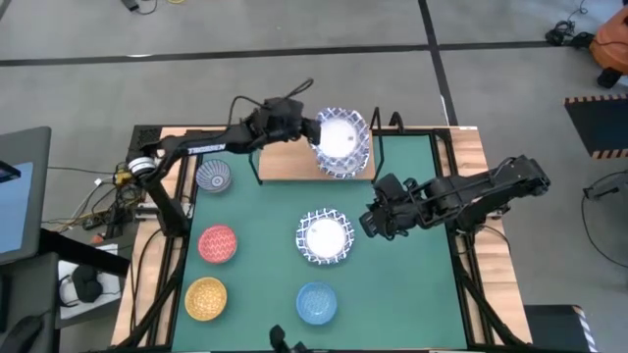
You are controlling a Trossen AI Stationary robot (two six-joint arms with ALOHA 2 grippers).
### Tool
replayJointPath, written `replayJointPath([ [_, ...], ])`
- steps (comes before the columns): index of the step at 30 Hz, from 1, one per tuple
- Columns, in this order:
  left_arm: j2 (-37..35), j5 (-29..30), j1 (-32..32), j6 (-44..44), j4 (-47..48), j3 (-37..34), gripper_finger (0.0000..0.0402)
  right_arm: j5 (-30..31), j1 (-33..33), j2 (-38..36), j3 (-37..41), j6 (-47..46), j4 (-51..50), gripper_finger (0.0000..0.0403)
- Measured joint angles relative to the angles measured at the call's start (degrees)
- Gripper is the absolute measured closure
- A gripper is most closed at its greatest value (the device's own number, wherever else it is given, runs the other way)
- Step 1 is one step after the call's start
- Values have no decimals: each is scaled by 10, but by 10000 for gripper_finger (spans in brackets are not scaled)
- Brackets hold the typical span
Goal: Place and stack bowls onto a shelf
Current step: Stack the white bowl on top of the white bowl on the shelf
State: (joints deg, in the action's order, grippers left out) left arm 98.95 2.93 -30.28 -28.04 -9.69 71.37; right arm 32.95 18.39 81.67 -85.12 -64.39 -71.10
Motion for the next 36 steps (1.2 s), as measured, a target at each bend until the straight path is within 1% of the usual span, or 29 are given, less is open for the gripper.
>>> replayJointPath([
  [2,17,-13,0,-2,-2,0,396,0,0,0,0,-3,0,257],
  [4,26,-12,0,1,1,0,394,-1,0,0,0,-7,0,257],
  [7,25,-8,0,22,6,0,378,-2,4,0,0,-16,-4,257],
  [10,25,-11,0,33,12,0,338,-3,7,0,0,-17,-3,257],
  [13,25,-32,-4,27,25,0,285,-3,4,0,0,-16,-3,257],
  [16,24,-32,-5,16,61,0,234,-2,-2,0,0,-16,0,257],
  [19,15,-38,-5,19,76,0,200,-2,-3,0,0,-13,3,257],
  [21,4,-41,-5,28,66,0,192,-2,-2,0,0,-12,5,257],
  [25,-13,-35,-3,44,61,0,190,-3,0,0,0,-12,9,257],
  [29,-20,6,3,78,60,1,189,-7,7,0,0,-18,12,257],
  [32,4,30,14,95,66,1,189,-7,8,0,0,-18,14,257],
  [36,49,33,23,99,76,0,189,-6,6,0,0,-18,15,257],
])
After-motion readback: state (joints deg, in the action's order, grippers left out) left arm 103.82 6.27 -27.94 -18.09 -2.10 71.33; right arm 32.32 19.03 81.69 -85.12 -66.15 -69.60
